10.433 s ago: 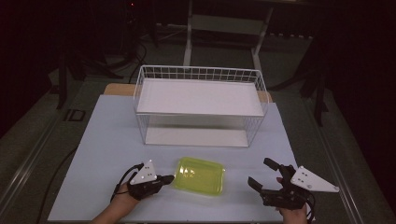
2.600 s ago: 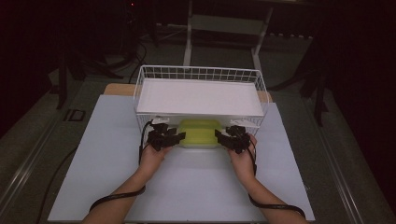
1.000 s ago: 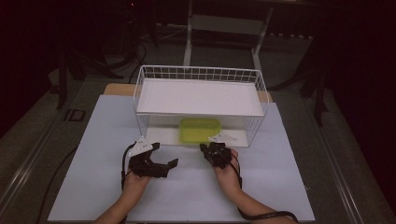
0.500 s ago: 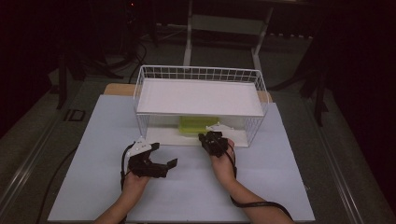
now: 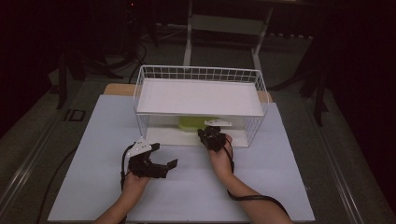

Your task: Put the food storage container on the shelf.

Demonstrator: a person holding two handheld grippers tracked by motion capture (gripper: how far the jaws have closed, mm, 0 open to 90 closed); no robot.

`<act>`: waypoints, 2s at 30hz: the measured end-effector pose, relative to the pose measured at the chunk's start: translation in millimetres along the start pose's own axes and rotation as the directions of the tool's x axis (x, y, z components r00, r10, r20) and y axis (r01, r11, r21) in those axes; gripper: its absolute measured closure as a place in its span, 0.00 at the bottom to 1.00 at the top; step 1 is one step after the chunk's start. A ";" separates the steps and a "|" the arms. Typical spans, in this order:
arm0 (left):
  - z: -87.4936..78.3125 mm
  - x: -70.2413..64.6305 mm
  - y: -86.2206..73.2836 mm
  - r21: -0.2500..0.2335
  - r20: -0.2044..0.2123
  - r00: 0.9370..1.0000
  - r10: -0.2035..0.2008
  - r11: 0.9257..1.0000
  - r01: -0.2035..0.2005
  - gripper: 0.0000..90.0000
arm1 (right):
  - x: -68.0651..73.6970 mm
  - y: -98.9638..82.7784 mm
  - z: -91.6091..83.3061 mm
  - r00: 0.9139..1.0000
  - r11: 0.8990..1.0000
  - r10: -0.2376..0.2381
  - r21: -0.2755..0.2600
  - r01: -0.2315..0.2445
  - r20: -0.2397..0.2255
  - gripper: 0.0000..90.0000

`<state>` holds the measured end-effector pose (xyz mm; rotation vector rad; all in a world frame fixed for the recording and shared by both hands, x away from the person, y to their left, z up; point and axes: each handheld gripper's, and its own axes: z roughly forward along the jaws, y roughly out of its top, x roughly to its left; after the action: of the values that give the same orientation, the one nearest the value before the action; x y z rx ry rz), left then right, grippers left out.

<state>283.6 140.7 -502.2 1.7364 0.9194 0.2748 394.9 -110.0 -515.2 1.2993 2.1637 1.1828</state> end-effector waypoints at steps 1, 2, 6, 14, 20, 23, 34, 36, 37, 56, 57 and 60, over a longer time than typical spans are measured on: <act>0.0 0.0 0.0 0.000 0.000 1.000 0.000 1.000 0.000 0.00 | 0.0 0.0 0.0 1.000 1.000 0.000 0.000 0.000 0.000 0.99; 0.3 -0.5 -0.2 0.003 -0.002 1.000 0.004 1.000 -0.004 0.00 | 1.9 -0.6 1.3 1.000 1.000 -0.030 -0.002 0.030 0.004 0.95; 0.7 -1.0 0.4 -0.004 0.007 1.000 0.009 1.000 -0.009 0.00 | 6.1 -2.4 -3.0 0.999 0.999 -0.037 -0.007 0.037 -0.009 0.95; 1.0 -4.7 3.3 -0.005 0.029 0.999 0.046 0.999 -0.046 0.00 | 15.5 -7.3 -25.2 0.997 0.998 -0.066 -0.021 0.065 -0.051 0.90; 1.3 -10.4 8.1 -0.019 0.067 0.996 0.067 0.998 -0.066 0.00 | 18.3 -11.2 -44.9 0.994 0.997 -0.076 -0.039 0.074 -0.073 0.77; 2.8 -11.6 8.7 -0.021 0.088 0.994 0.064 0.998 -0.063 0.00 | 18.4 -15.0 -53.1 0.993 0.996 -0.084 -0.043 0.081 -0.083 0.68; -2.4 -28.4 21.8 -0.066 0.159 0.979 0.126 0.991 -0.117 0.00 | 11.8 -18.3 -87.2 0.980 0.997 -0.065 -0.063 0.054 -0.190 0.27; -5.4 -30.1 24.4 -0.069 0.173 0.977 0.123 0.991 -0.112 0.00 | 10.0 -19.7 -93.7 0.972 0.997 -0.062 -0.060 0.049 -0.228 0.22; -6.9 -30.4 25.1 -0.070 0.176 0.976 0.130 0.990 -0.119 0.00 | 9.6 -20.7 -96.9 0.969 0.996 -0.072 -0.064 0.058 -0.236 0.22; -35.0 -27.4 14.0 -0.040 0.194 0.976 0.102 0.995 -0.096 0.00 | -3.7 -44.5 -129.5 0.956 0.992 -0.123 -0.072 0.107 -0.268 0.18; -36.4 -27.8 13.1 -0.036 0.194 0.976 0.101 0.995 -0.096 0.00 | -4.1 -45.9 -131.3 0.954 0.991 -0.131 -0.069 0.116 -0.268 0.18; -40.5 -28.8 10.7 -0.027 0.197 0.975 0.103 0.995 -0.099 0.00 | -5.7 -50.3 -137.0 0.953 0.990 -0.134 -0.072 0.119 -0.273 0.17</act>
<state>244.9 148.4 -470.1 1.7622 0.6839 0.1716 280.5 -191.7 -475.4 1.0038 2.3484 1.4329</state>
